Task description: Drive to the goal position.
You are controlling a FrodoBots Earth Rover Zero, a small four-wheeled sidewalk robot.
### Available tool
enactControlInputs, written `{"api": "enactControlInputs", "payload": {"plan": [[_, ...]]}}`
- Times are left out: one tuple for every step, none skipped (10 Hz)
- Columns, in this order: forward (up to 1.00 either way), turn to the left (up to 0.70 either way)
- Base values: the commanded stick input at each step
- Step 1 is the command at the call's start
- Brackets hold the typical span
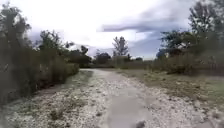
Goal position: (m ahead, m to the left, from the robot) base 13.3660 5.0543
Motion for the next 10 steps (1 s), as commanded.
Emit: {"api": "enactControlInputs", "payload": {"plan": [[0.70, 0.00], [0.70, 0.00], [0.70, 0.00], [0.70, 0.00], [0.70, 0.00], [0.70, 0.00], [0.70, 0.00], [0.70, 0.00], [0.70, 0.00], [0.70, 0.00]]}}
